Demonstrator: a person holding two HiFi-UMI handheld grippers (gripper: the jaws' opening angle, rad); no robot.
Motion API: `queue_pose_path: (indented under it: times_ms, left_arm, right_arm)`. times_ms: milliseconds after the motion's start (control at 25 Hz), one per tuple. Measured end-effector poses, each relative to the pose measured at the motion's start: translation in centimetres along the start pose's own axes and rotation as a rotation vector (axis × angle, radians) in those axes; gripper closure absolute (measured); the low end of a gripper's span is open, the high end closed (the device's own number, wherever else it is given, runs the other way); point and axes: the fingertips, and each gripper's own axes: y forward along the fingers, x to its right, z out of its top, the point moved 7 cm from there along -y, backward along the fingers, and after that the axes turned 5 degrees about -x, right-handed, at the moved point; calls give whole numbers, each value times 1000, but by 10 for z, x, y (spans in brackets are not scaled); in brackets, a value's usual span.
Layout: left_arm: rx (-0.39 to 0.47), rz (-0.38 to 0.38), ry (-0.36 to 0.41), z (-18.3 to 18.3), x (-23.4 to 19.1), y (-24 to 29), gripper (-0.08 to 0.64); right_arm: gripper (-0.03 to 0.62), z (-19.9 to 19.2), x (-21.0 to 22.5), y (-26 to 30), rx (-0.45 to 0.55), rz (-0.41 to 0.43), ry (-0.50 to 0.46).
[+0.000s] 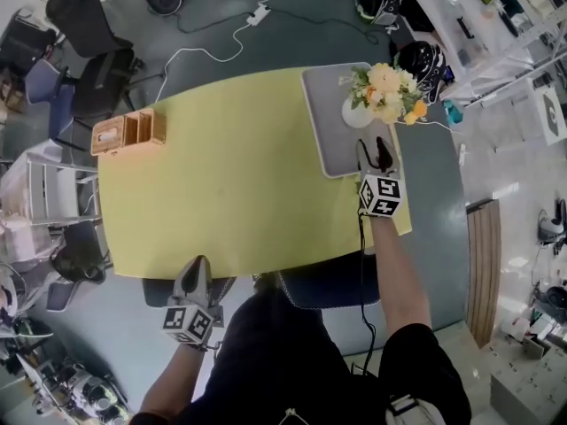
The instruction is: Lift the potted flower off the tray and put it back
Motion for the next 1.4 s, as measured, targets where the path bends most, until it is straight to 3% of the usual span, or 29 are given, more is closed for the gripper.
queue_pose_path:
  times_ms: [240,560,960,1400]
  left_arm:
    - [38,-73,42,15,1,-20,552]
    - [114,-181,87,50,15,-50,552]
    - [235,-355,169,88,40,-97,552]
    - [250,-500,219,76,59,-127,552]
  right_arm:
    - [496,32,-51,-74,55,37,13]
    - [568,94,-130,-191,127,112,30]
    - [586,137,-220,-326,204,135,15]
    - [586,128,-257,-421,271,73,52]
